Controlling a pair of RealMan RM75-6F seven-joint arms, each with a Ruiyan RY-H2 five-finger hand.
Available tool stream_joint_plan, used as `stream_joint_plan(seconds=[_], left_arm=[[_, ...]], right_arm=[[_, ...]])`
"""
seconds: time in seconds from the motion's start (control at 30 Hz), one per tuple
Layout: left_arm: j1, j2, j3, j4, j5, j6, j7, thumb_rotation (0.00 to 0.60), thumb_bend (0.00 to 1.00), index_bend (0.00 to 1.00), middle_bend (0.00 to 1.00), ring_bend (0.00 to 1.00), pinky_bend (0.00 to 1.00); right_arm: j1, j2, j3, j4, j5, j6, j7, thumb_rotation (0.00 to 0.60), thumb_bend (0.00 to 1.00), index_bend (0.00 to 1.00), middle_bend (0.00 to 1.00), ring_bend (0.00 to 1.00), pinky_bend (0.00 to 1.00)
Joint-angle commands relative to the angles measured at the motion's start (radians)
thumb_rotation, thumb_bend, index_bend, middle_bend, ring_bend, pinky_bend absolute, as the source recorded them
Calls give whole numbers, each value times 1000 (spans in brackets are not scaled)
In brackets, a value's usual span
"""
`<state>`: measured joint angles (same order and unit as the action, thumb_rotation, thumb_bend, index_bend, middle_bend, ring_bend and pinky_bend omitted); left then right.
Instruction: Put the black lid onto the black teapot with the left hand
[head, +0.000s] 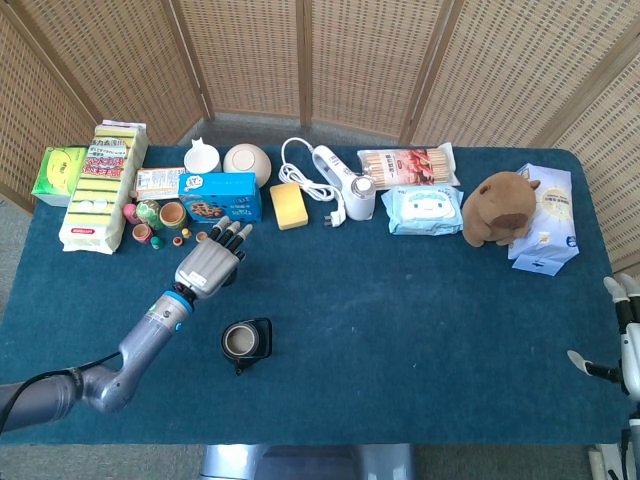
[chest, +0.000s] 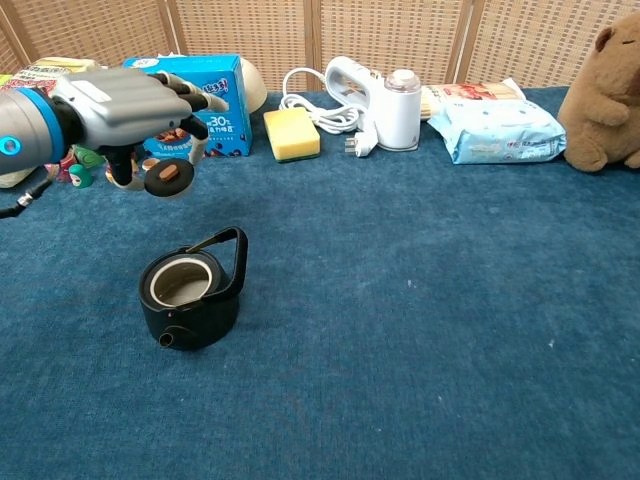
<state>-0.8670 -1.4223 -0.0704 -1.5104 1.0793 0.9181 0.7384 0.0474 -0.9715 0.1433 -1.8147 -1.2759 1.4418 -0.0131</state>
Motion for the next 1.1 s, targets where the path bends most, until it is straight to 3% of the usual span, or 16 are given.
stream_joint_plan(seconds=[0.03, 0.6, 1.1], left_arm=[[11, 41, 10, -55, 25, 18, -6, 600, 248, 442, 0, 0, 34], [58, 156, 82, -249, 127, 56, -11, 600, 248, 441, 0, 0, 34], [71, 128, 126, -299, 190, 39, 3, 600, 247, 441, 0, 0, 34]], right_arm=[[1, -2, 0, 0, 1, 0, -5, 600, 12, 16, 0, 0, 0], [5, -16, -5, -3, 2, -1, -36, 600, 12, 17, 0, 0, 0], [2, -11, -6, -7, -1, 3, -27, 600, 12, 17, 0, 0, 0]])
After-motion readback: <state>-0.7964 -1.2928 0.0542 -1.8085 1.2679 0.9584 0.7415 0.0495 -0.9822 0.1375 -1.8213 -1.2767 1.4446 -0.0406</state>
